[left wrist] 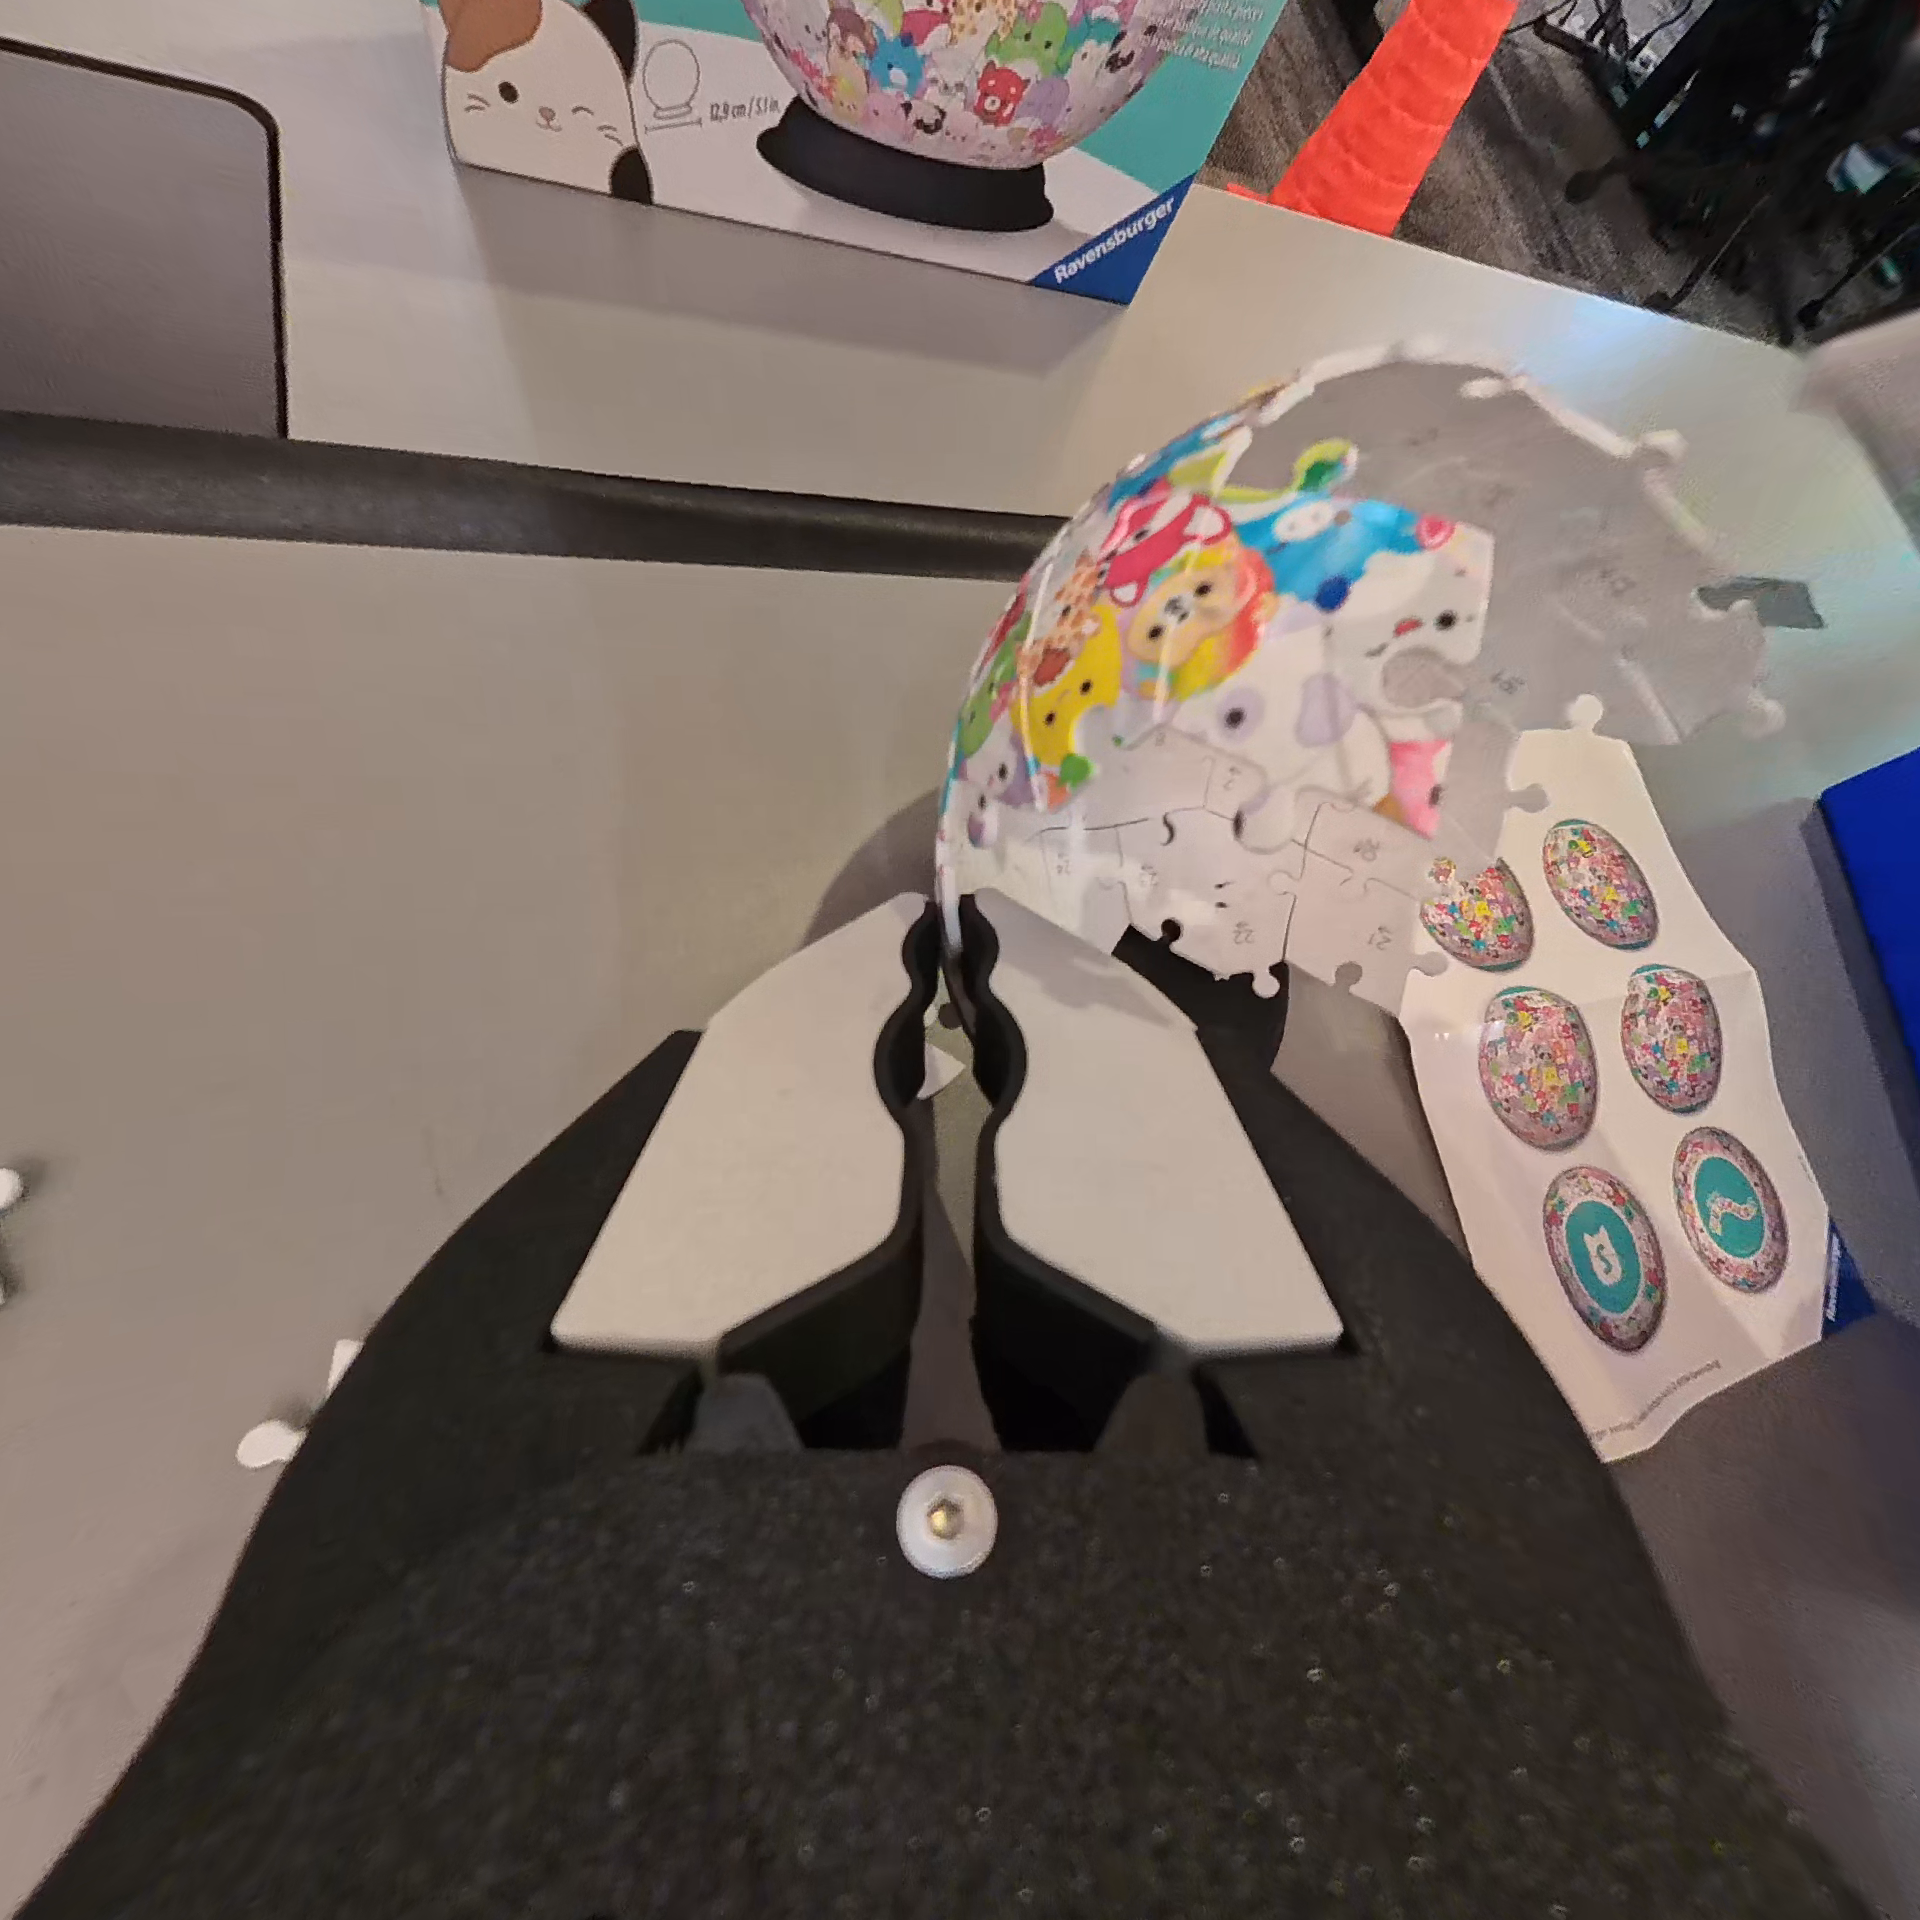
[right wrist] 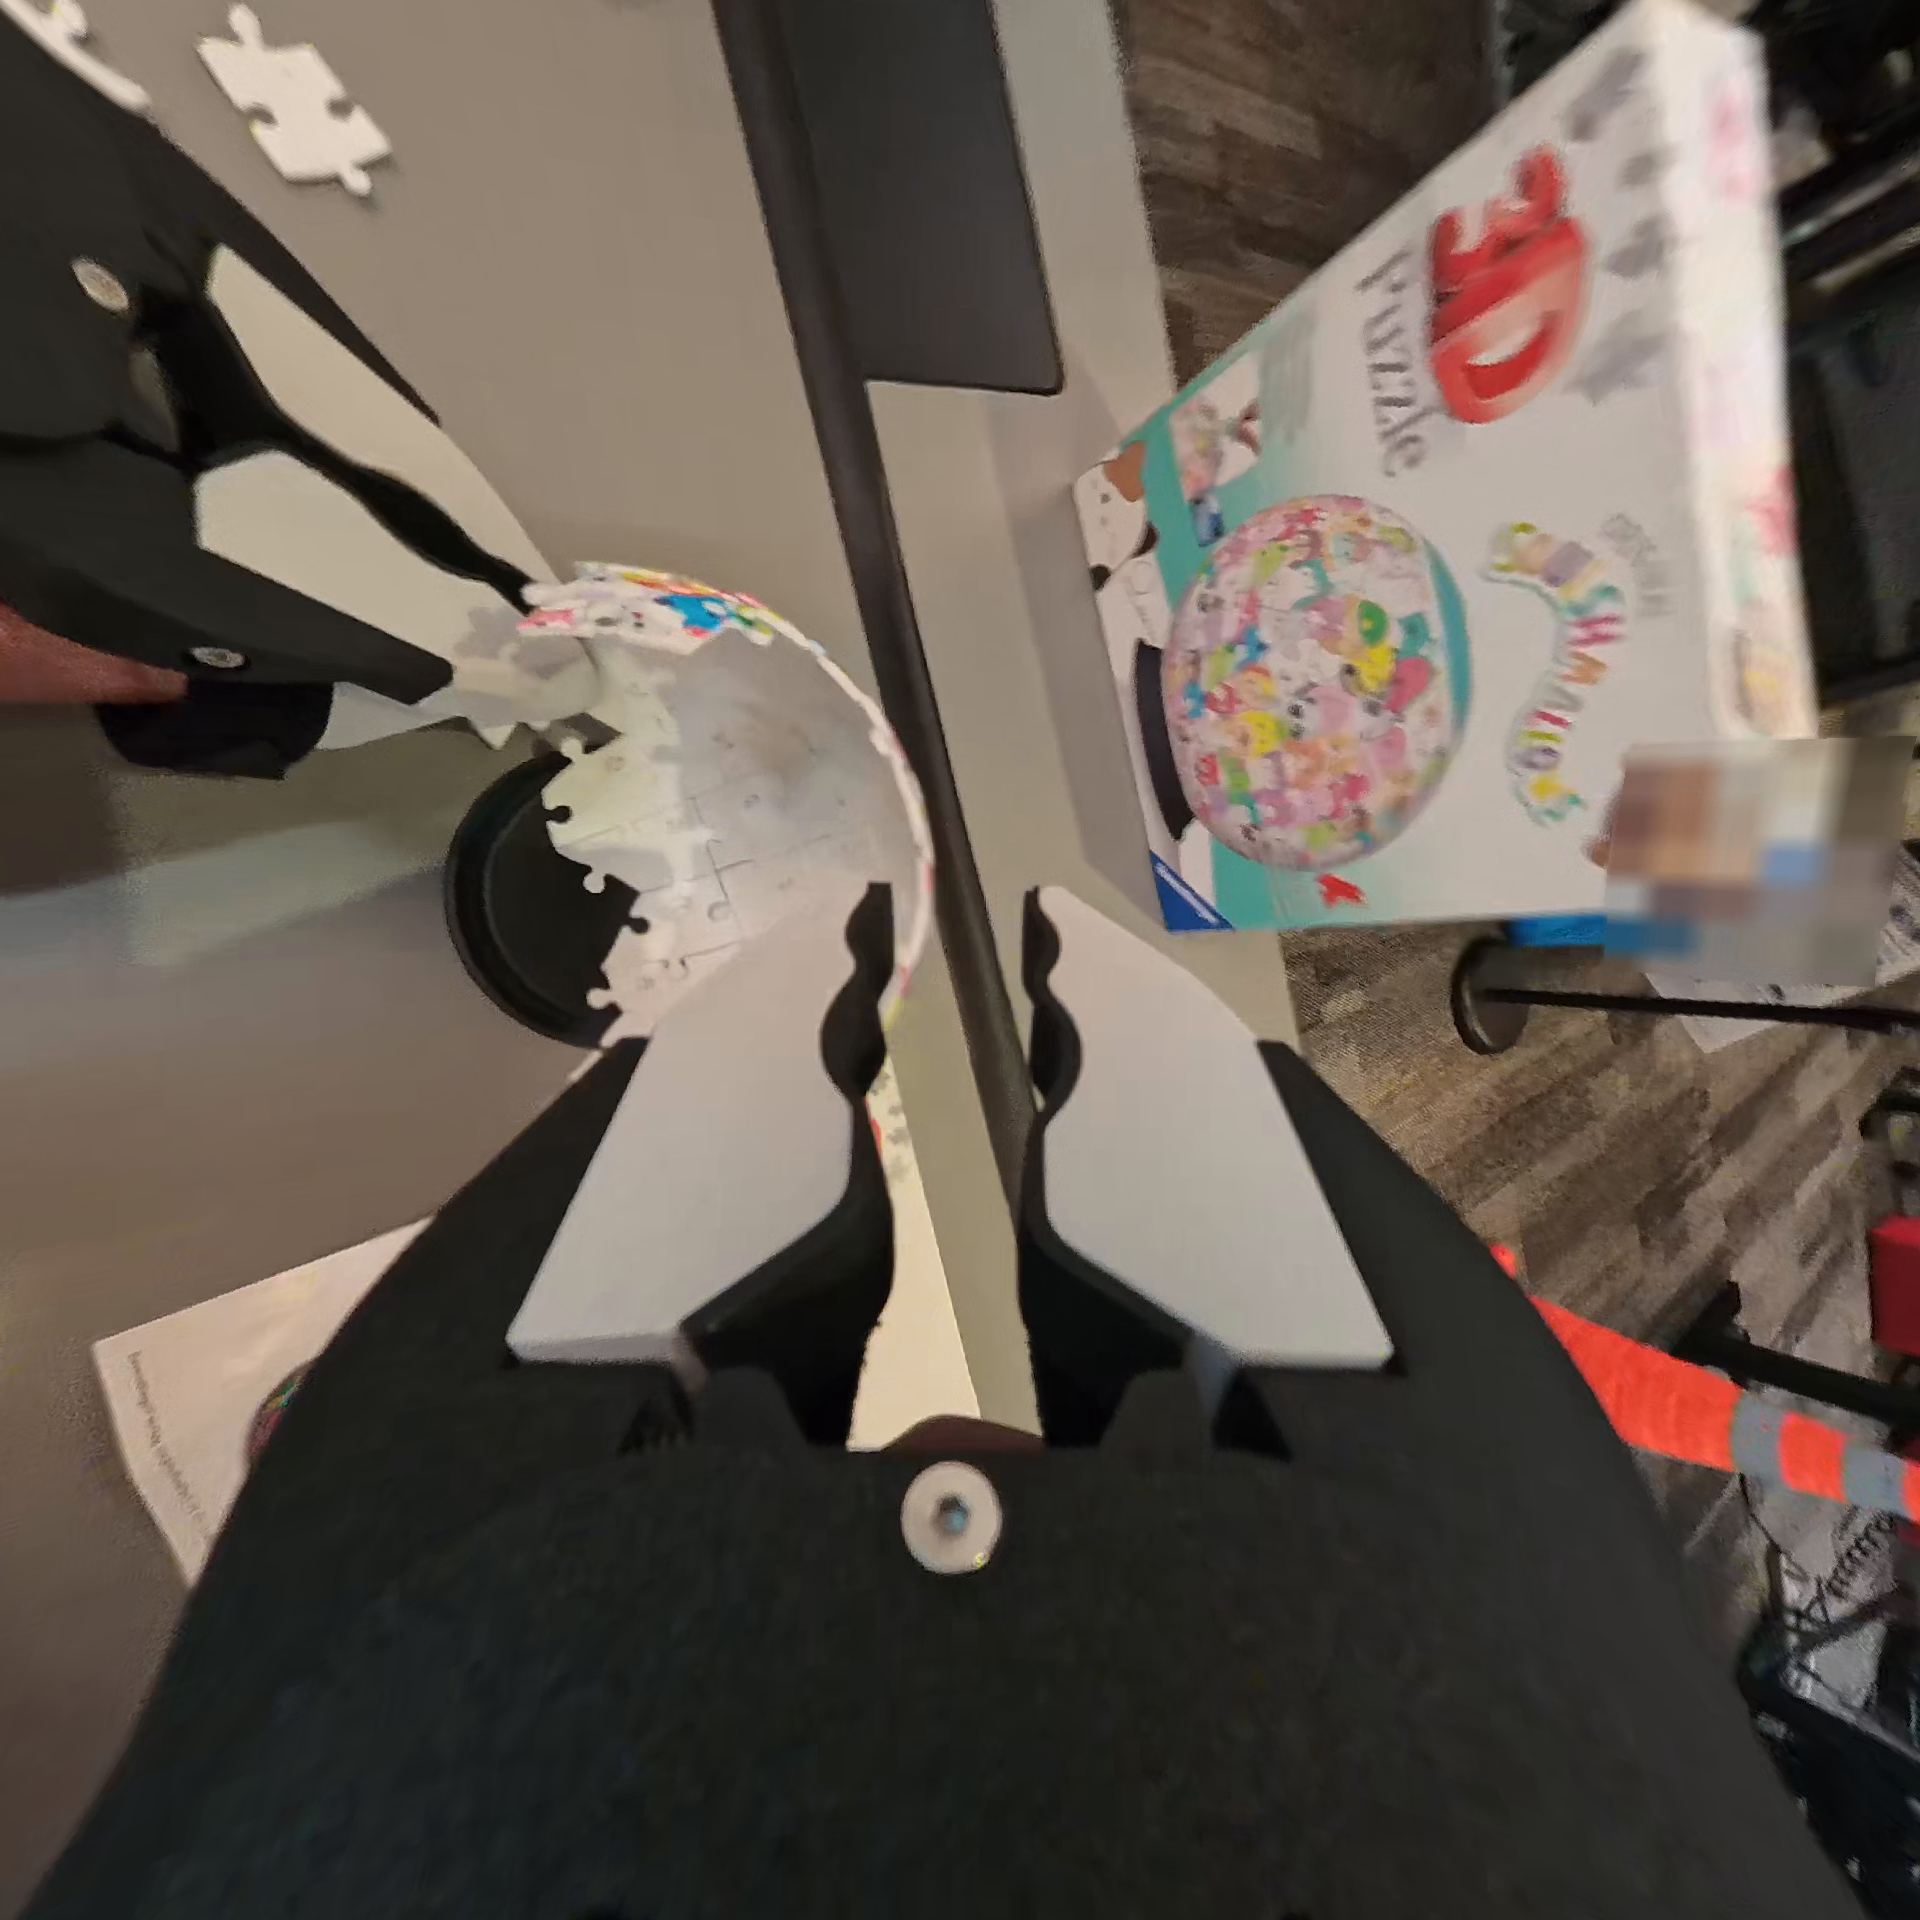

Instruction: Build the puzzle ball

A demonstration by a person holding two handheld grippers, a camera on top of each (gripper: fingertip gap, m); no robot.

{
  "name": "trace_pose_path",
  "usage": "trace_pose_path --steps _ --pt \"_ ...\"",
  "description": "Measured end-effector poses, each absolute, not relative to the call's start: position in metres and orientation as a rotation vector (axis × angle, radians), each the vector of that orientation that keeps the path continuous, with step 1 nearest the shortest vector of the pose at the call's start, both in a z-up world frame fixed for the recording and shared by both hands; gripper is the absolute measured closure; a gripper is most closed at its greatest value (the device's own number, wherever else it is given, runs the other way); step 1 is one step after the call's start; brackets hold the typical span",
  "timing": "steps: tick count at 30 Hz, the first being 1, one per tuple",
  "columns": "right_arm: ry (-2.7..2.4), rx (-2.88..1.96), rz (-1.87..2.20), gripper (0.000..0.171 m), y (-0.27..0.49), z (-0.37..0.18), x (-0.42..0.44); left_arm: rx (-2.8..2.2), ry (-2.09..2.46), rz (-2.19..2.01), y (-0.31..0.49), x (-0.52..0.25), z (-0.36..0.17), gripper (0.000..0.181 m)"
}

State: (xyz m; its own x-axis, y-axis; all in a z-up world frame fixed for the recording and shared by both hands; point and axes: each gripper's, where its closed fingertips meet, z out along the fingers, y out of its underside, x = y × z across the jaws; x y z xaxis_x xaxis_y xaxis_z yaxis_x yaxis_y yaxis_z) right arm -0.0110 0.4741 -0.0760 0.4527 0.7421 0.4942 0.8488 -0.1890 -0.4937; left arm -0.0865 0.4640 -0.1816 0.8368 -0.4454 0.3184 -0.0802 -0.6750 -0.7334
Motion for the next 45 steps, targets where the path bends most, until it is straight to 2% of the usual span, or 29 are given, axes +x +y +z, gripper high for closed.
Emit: trace_pose_path --steps 1,5,8,13,20,22,45 --pt "-1.281 -1.970 -0.188 0.147 0.470 -0.064 -0.006 -2.257 0.381 -0.625 0.464 -0.087 -0.182 0.178" --pt "-0.865 -2.177 0.042 0.146 0.438 -0.045 0.016 -2.249 0.377 -0.636 0.463 -0.088 -0.182 0.178" --pt "-0.463 -2.314 0.422 0.145 0.408 -0.083 0.013 -2.246 0.366 -0.651 0.463 -0.091 -0.182 0.178" --pt "-0.188 -2.372 0.585 0.150 0.404 -0.163 0.004 -2.241 0.361 -0.644 0.463 -0.096 -0.182 0.178" --pt "-0.146 -2.455 0.667 0.155 0.419 -0.192 -0.010 -2.229 0.362 -0.613 0.463 -0.100 -0.180 0.178" --pt "-0.139 -2.456 0.732 0.162 0.420 -0.193 -0.016 -2.221 0.372 -0.584 0.464 -0.101 -0.178 0.178" --pt "-0.046 -2.430 0.751 0.166 0.429 -0.190 -0.008 -2.183 0.458 -0.500 0.461 -0.102 -0.175 0.176"
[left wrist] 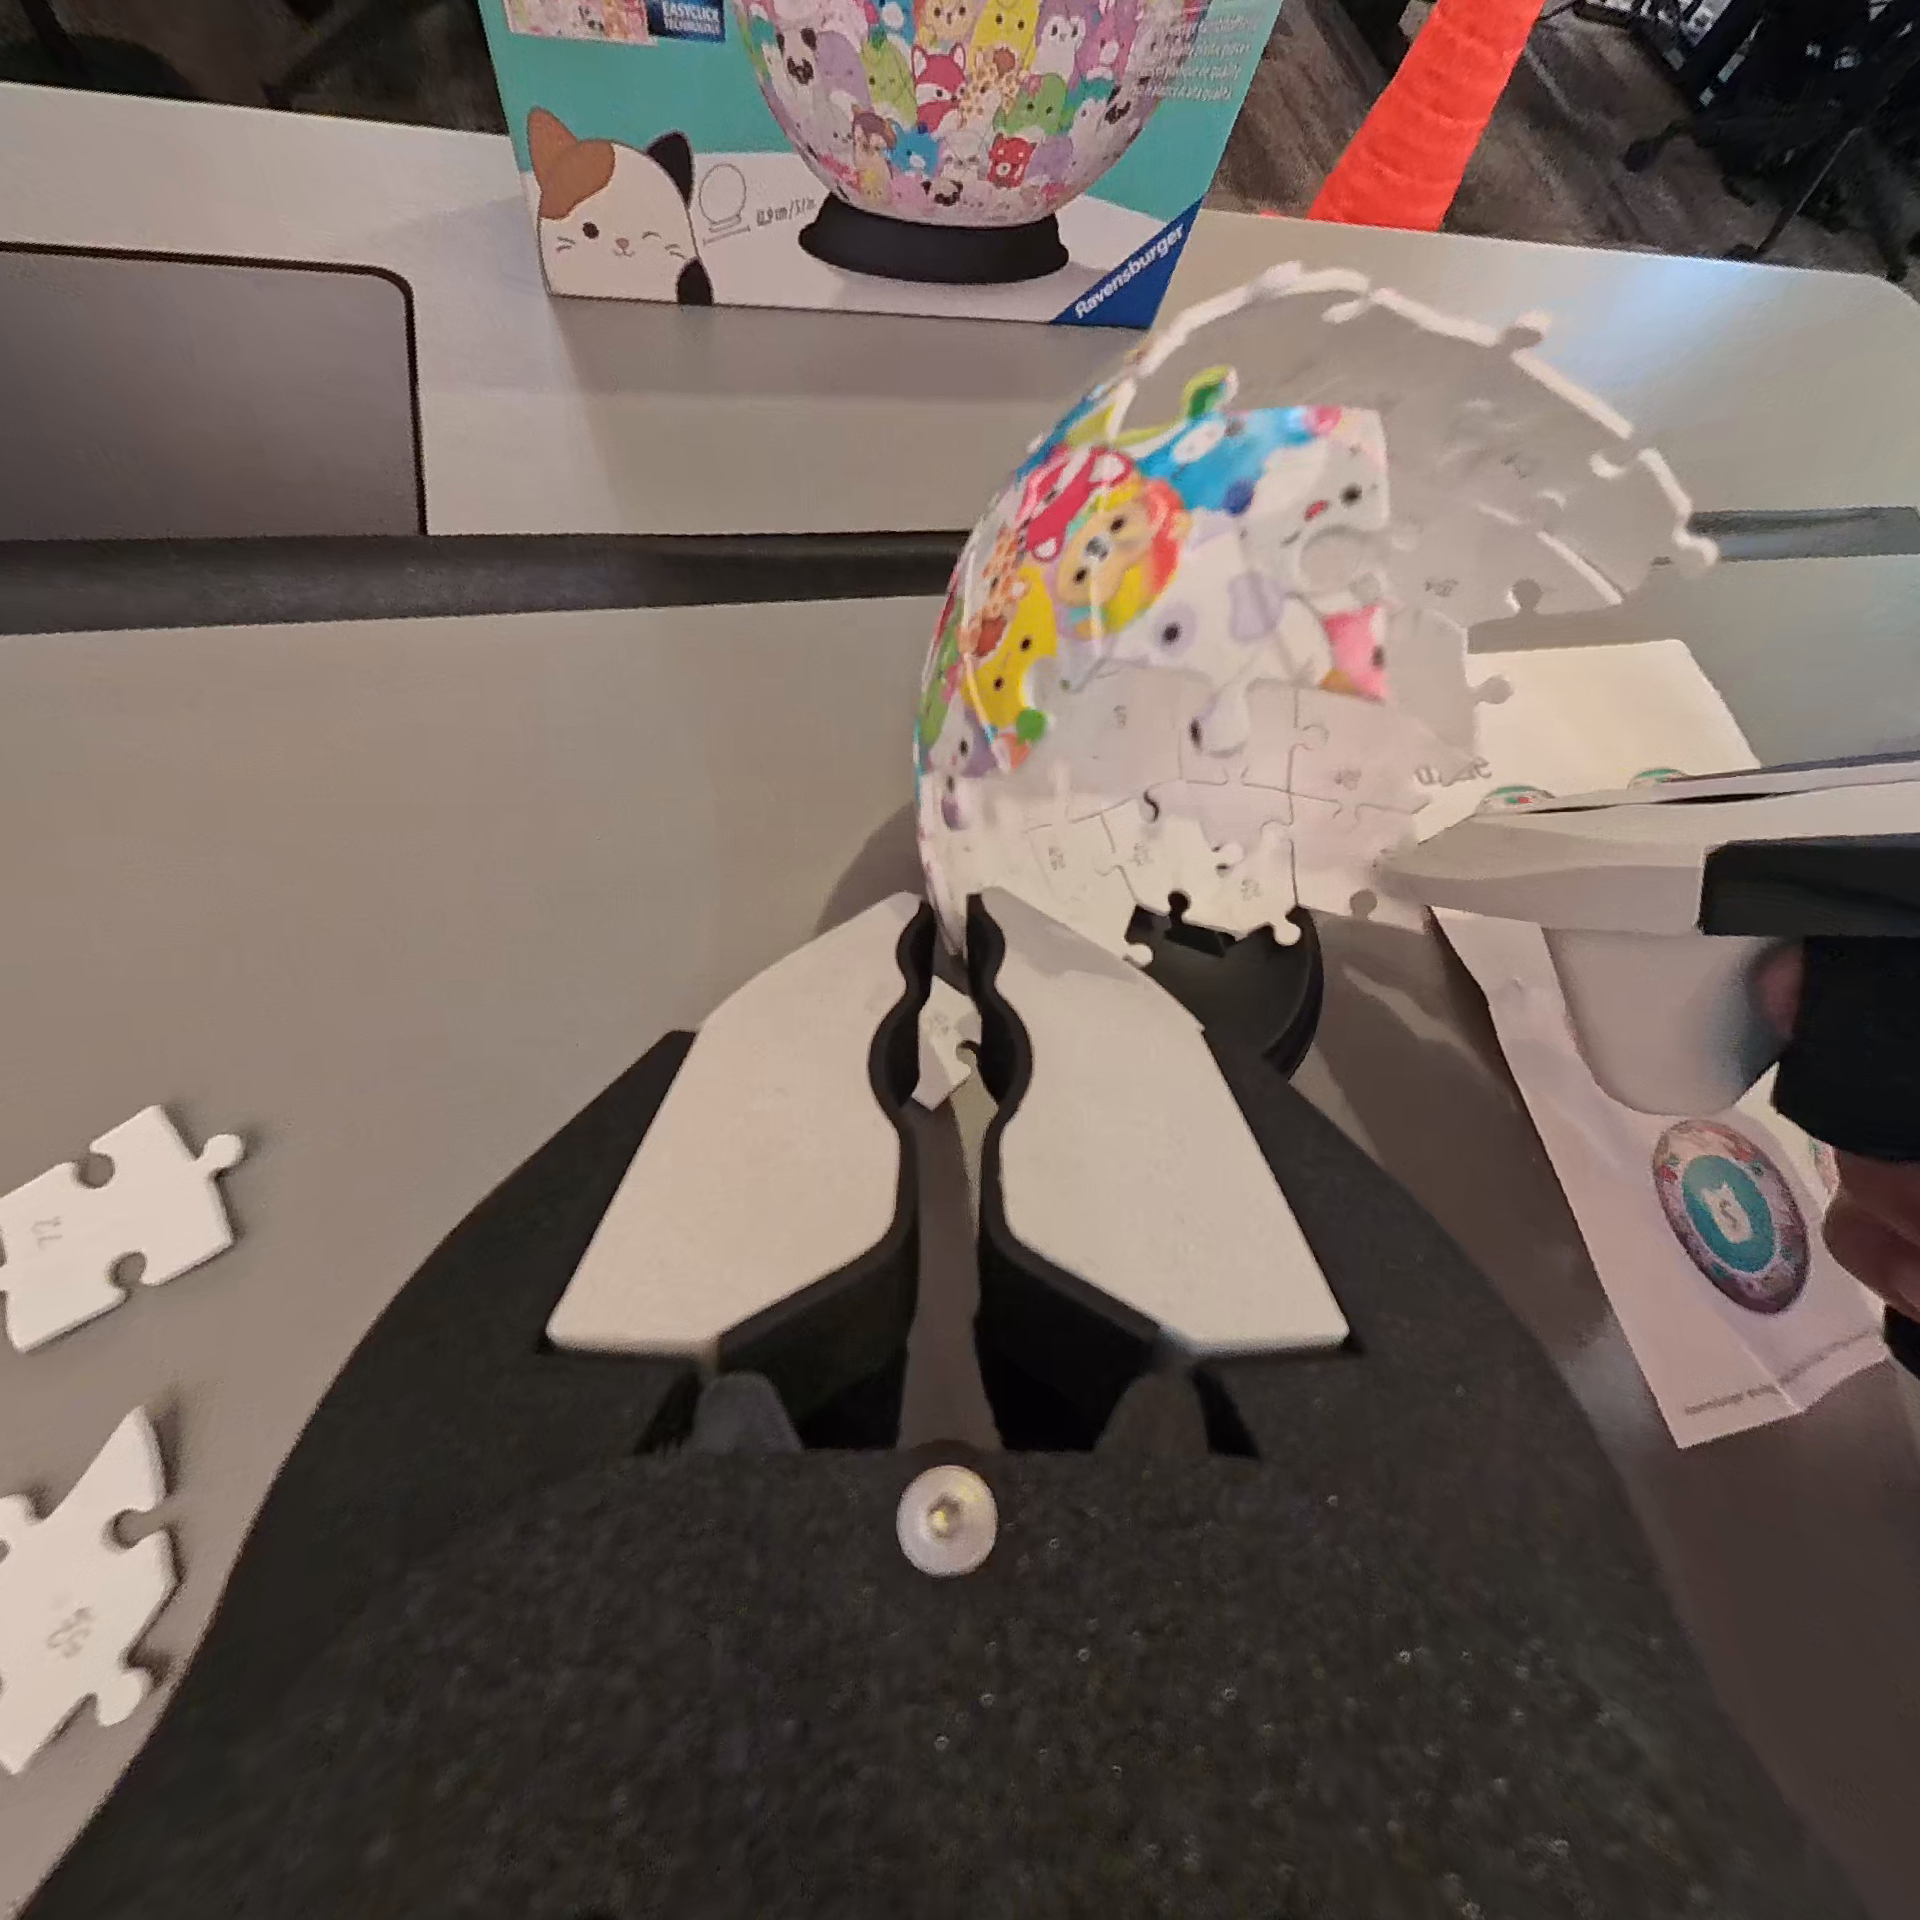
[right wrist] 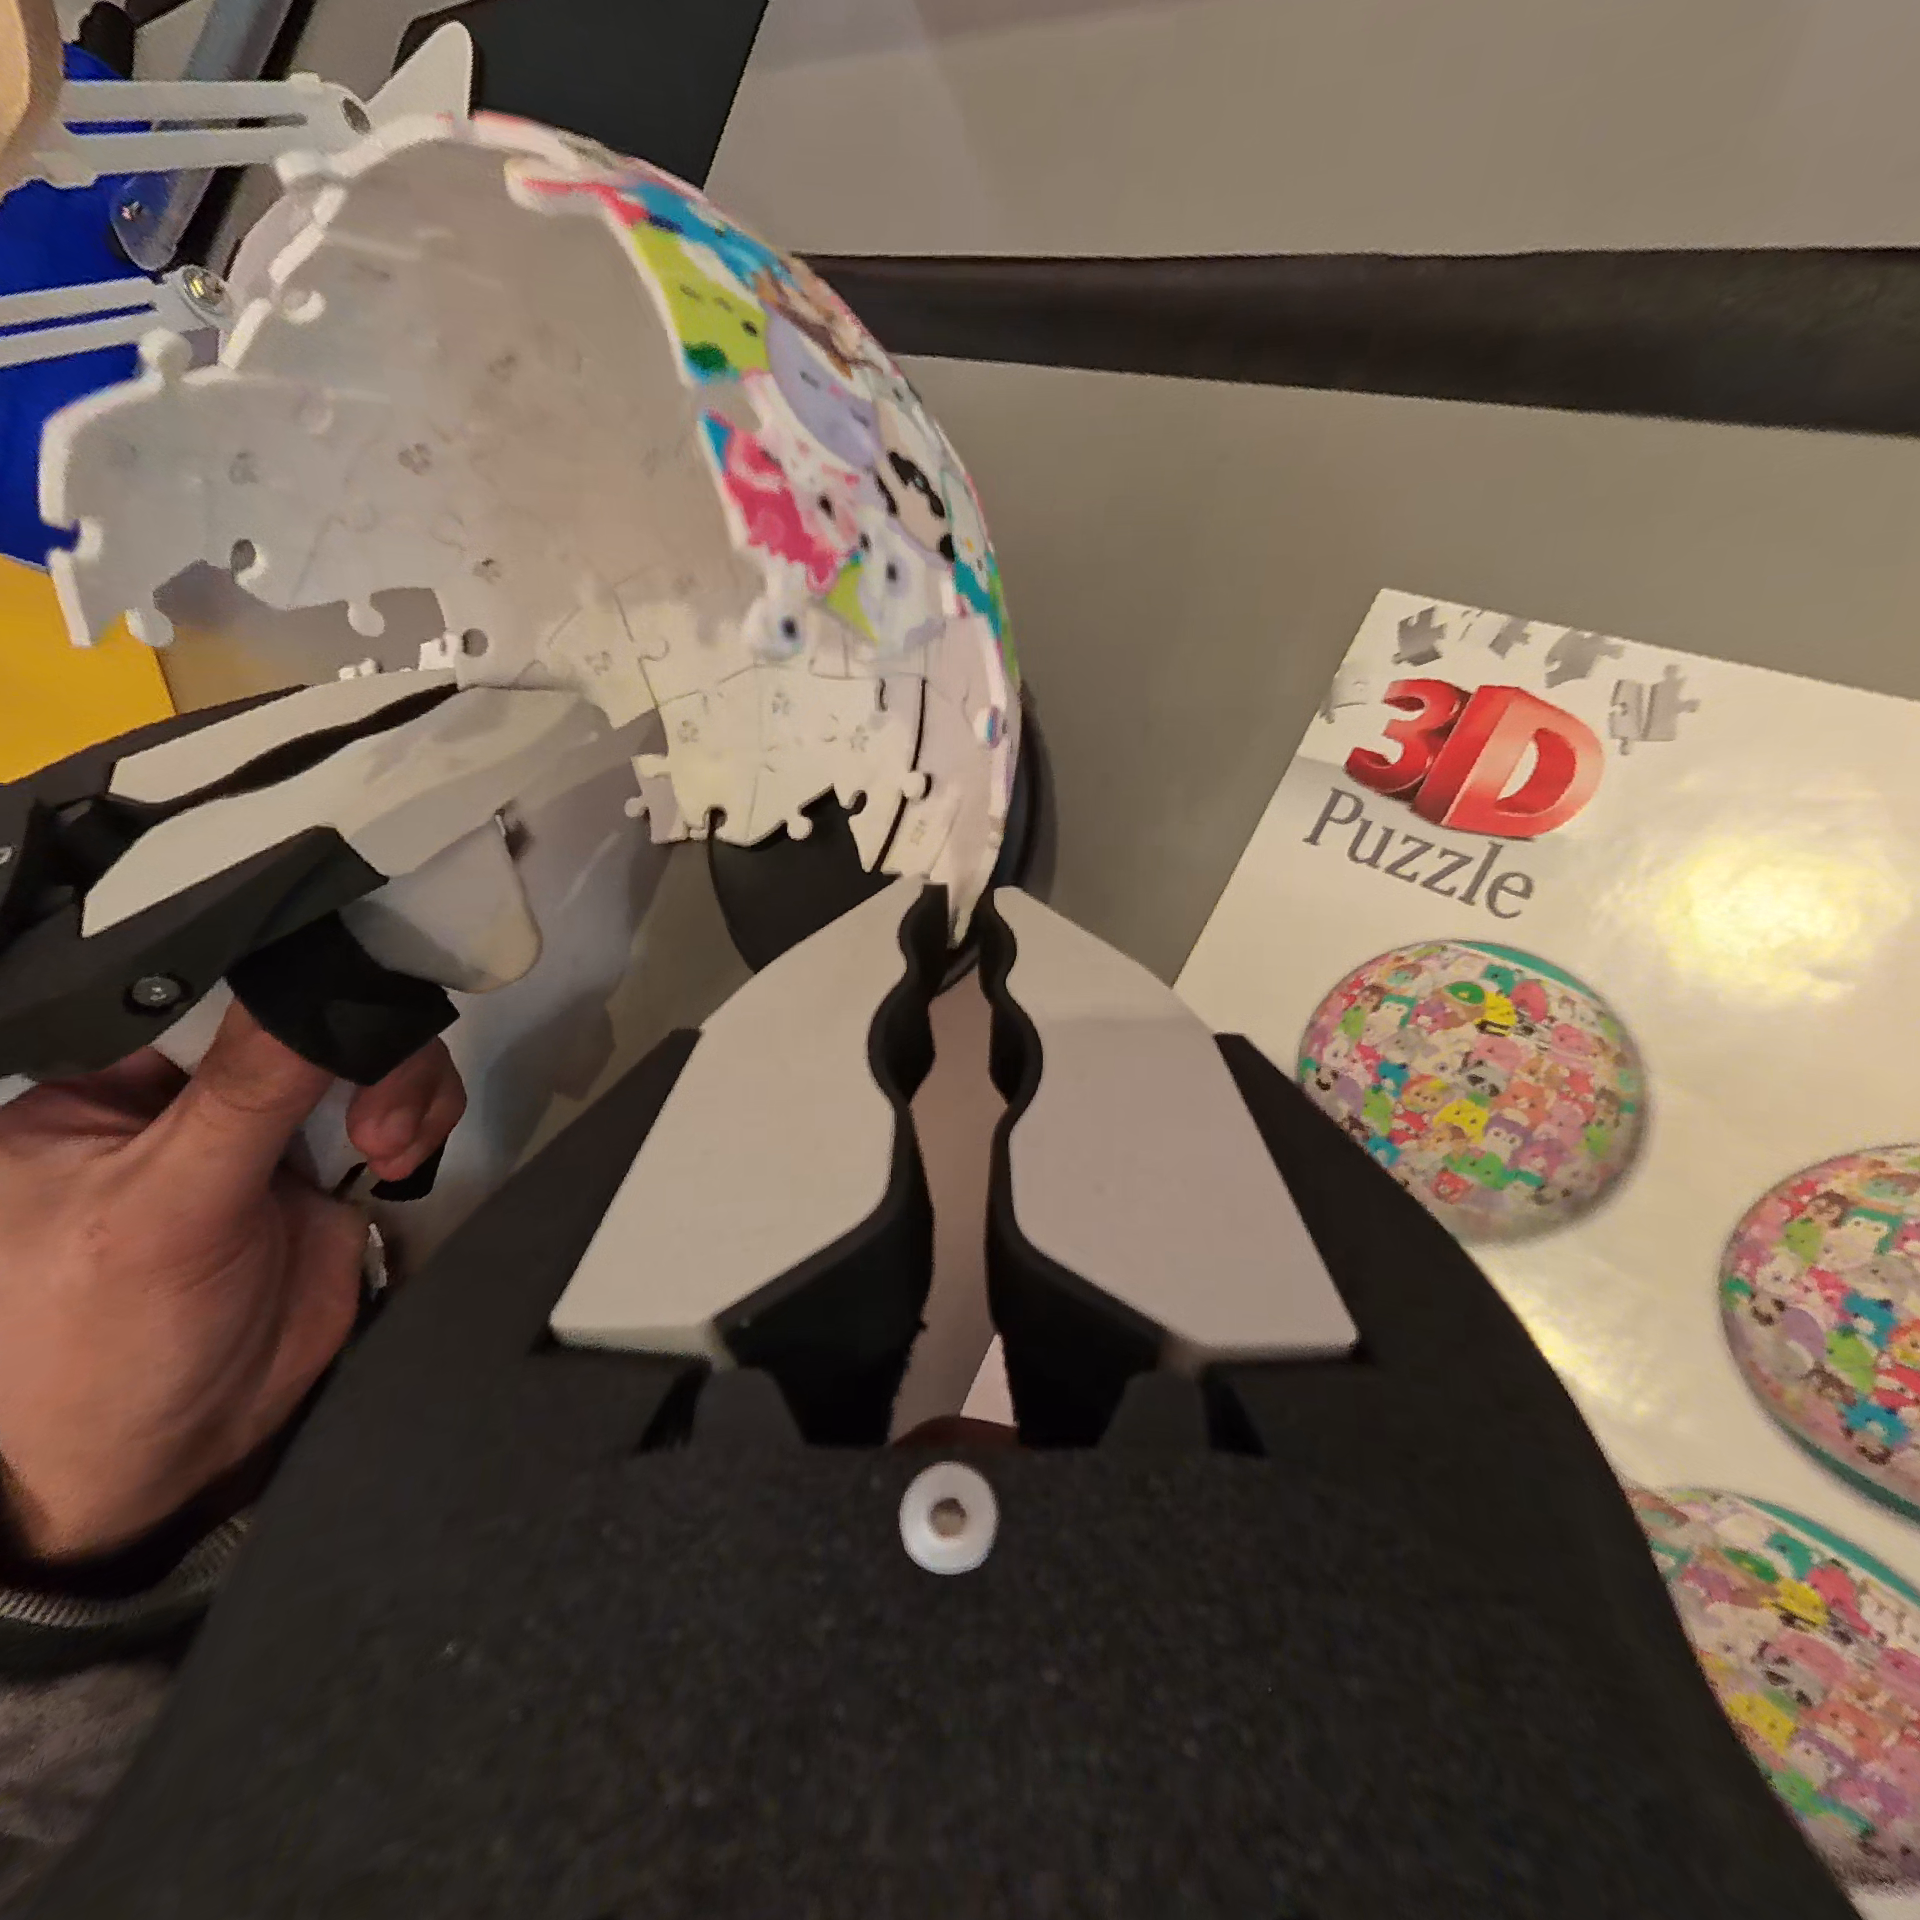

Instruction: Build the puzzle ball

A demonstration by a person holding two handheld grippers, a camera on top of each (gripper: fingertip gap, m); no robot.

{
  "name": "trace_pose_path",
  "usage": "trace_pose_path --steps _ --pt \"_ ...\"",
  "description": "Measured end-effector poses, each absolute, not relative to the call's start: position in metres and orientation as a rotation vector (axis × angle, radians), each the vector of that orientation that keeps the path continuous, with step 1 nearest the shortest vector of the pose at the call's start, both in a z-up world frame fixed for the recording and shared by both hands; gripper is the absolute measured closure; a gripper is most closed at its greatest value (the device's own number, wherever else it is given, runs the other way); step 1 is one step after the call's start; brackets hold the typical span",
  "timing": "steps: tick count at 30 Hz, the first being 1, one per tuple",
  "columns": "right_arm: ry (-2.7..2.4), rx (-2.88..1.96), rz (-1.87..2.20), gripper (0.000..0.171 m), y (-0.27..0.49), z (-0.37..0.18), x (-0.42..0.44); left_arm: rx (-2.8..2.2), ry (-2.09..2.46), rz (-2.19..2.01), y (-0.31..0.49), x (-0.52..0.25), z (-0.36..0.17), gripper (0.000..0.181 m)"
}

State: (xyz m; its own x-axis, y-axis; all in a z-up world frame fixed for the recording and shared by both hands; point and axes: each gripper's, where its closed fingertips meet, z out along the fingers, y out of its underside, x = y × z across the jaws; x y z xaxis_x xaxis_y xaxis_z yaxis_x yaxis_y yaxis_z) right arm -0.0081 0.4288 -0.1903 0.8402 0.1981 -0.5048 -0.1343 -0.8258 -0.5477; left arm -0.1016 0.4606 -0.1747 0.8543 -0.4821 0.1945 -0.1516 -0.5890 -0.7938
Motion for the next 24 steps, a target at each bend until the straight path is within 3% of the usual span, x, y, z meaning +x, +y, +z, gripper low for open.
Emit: trace_pose_path --steps 5,24 --pt "-0.029 -2.393 0.730 0.167 0.433 -0.187 -0.004 -2.146 0.465 -0.467 0.459 -0.103 -0.168 0.161" --pt "0.018 -2.321 0.750 0.167 0.438 -0.185 0.000 -2.175 0.544 -0.391 0.456 -0.100 -0.178 0.173"
